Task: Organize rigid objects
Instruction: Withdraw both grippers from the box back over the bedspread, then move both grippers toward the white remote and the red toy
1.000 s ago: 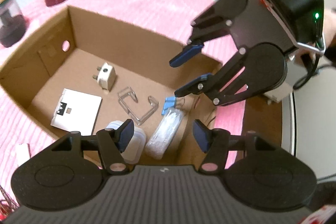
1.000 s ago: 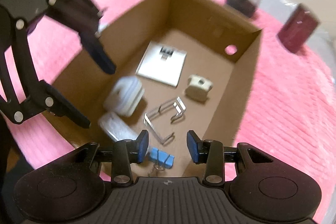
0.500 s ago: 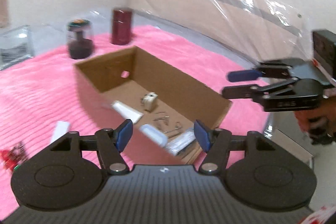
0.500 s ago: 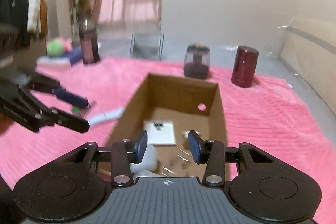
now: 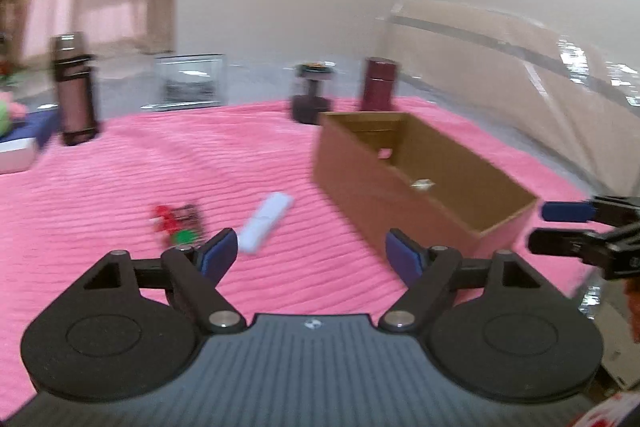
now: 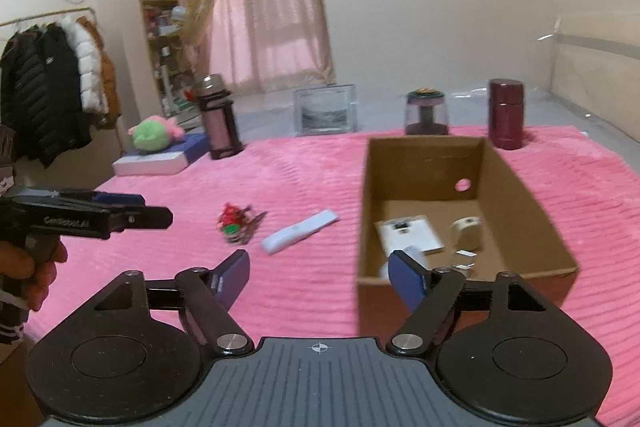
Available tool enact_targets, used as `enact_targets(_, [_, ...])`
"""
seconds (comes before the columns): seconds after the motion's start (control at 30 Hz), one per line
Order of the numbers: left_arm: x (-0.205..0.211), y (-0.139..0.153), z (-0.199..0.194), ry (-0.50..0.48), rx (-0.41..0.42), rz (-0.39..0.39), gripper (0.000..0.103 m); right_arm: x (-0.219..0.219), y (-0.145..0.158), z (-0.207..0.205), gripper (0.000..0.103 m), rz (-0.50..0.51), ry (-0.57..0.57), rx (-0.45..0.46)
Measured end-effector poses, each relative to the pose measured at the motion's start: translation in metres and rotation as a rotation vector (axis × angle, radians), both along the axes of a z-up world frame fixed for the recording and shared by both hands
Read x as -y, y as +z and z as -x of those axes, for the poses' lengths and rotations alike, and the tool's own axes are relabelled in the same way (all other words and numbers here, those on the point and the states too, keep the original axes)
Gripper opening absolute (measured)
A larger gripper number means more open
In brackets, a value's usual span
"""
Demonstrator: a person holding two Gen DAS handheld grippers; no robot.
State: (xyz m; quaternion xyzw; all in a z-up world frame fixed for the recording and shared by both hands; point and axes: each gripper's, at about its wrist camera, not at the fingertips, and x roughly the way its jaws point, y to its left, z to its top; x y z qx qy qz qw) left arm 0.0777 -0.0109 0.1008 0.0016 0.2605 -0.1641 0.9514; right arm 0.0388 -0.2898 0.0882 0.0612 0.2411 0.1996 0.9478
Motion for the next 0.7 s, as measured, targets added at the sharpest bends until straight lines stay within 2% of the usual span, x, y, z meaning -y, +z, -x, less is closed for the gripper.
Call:
enact_targets(0.2, [-0.042,-0.005,0.011,0.149,0.007,-0.01,0.087,-0.037,-0.008,0.005,0.078,-0.007,0.043,-0.004])
enact_targets(0.33, [-0.058,-0.011,0.015,0.226,0.014,-0.034,0.089,-0.058,-0.015,0.005,0.078,0.008,0.068,-0.001])
enact_targets(0.47, [-0.07,-0.017,0.015,0.261,0.011,-0.032,0.089,-0.07,-0.018,0.0,0.078,0.02,0.081,-0.01])
enact_targets(0.7, [-0.074,-0.027,0.013,0.258,0.002,-0.041,0.089,-0.088,-0.024,-0.006,0.078,0.029,0.084,-0.013])
